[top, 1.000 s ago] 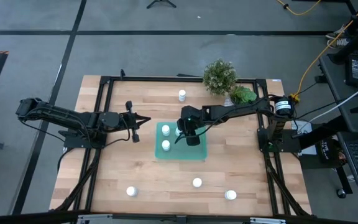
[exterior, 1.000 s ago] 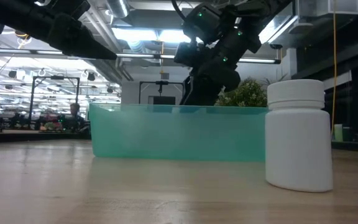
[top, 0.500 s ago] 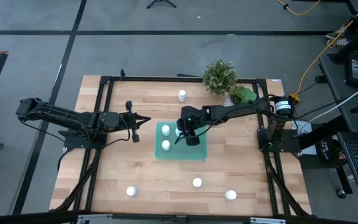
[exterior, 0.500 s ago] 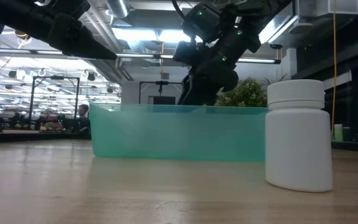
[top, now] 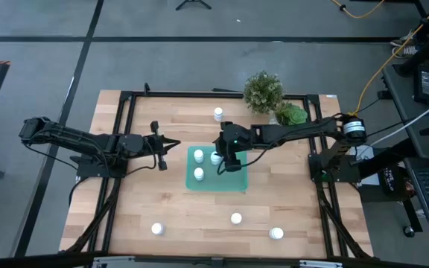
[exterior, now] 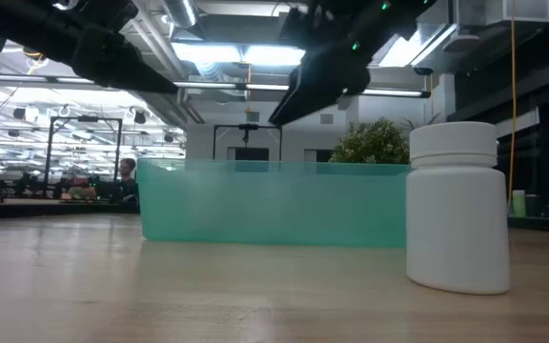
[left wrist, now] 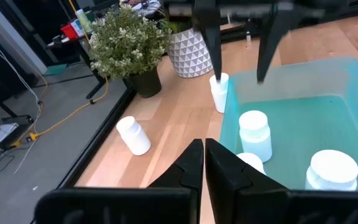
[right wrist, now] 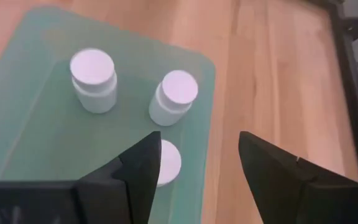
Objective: Pick and place pill bottles into a basket
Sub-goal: Put the white pill bottle into the blue bin
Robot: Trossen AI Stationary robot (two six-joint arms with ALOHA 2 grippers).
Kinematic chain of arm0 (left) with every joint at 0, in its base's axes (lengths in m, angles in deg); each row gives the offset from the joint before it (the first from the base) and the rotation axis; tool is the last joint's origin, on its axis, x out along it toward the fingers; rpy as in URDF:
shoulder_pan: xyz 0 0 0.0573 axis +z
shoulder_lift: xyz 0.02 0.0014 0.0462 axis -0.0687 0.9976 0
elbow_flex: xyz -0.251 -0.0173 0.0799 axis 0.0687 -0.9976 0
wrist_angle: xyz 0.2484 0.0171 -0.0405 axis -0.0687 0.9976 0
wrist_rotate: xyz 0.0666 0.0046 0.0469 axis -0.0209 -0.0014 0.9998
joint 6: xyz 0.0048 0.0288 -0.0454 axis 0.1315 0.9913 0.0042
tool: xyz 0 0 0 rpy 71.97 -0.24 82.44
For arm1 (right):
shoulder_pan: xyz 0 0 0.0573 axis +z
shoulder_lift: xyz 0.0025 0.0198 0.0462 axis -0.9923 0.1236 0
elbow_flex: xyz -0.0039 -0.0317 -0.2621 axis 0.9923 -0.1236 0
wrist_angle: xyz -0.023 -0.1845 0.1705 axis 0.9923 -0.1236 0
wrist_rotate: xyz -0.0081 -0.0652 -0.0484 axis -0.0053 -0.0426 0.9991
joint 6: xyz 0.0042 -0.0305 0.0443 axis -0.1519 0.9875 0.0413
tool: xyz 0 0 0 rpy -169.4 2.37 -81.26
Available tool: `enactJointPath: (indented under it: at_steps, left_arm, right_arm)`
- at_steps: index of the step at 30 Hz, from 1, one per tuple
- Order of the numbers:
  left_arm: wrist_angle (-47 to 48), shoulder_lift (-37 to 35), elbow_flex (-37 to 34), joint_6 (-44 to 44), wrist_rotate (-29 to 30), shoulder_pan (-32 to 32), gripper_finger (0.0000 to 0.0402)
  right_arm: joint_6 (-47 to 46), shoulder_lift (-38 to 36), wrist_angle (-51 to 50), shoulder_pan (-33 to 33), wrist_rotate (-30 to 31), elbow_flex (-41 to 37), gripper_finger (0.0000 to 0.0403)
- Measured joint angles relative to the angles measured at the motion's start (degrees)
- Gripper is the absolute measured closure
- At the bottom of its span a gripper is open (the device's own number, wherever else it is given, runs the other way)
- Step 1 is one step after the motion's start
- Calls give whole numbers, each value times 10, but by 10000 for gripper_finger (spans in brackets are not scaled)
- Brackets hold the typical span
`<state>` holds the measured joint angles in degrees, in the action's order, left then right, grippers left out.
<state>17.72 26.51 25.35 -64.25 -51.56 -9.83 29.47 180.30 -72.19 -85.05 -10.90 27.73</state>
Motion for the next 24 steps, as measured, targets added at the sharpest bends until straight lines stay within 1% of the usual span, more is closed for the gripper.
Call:
enactJointPath:
  at_steps: [6,9,12,17,24]
  left_arm:
    - [7,0,0,0,0,0,392]
    - [7,0,0,-1,0,0,393]
    - [7,0,0,-2,0,0,392]
    - [7,0,0,-2,0,0,388]
    - [7,0,0,-2,0,0,389]
  right_arm:
    - [-29,-55,-44,16,1,0,186]
    - [-53,-89,-72,26,6,0,196]
    - [-88,-122,-113,37,26,0,213]
    - [-172,-162,-197,58,62,-1,246]
    - [-223,-198,-201,114,102,-41,297]
